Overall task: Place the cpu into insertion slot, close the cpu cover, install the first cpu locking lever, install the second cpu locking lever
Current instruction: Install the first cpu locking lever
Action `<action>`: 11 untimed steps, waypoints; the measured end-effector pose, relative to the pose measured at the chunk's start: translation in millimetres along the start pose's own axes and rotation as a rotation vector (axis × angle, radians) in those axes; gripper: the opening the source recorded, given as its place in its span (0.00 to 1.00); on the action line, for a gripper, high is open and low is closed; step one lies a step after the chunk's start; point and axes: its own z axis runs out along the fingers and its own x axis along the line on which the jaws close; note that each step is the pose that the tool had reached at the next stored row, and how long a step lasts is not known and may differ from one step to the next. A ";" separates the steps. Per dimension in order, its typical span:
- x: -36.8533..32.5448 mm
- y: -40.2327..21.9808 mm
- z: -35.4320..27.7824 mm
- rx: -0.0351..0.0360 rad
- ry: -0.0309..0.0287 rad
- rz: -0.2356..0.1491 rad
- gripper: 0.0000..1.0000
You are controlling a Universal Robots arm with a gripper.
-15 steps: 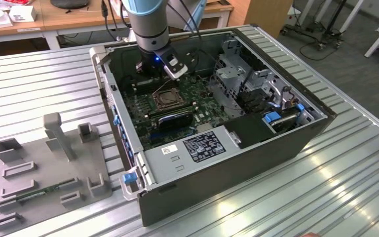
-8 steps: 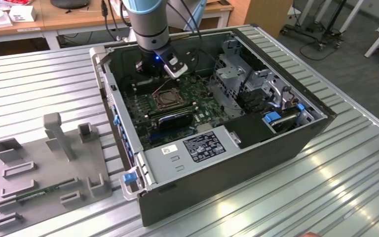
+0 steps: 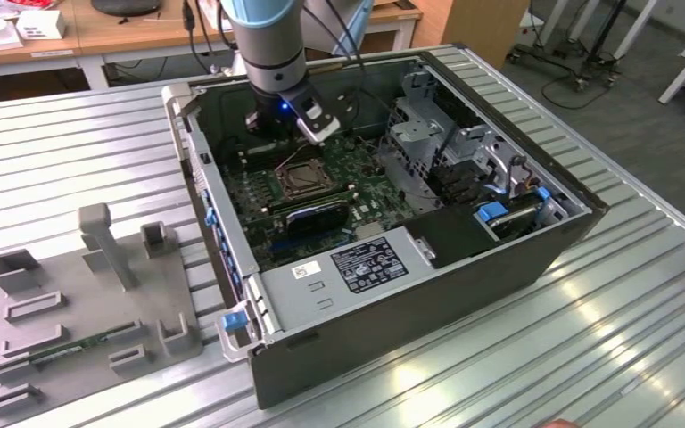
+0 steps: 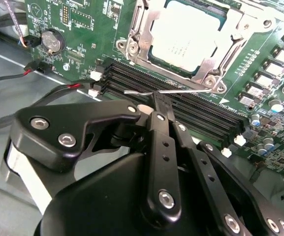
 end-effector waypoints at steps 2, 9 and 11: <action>0.1 -0.5 0.7 0.0005 -0.0001 0.000 0.11; 1.1 -2.3 6.0 0.0007 -0.0001 0.000 0.11; 1.5 -2.8 7.6 0.0008 -0.0001 0.000 0.11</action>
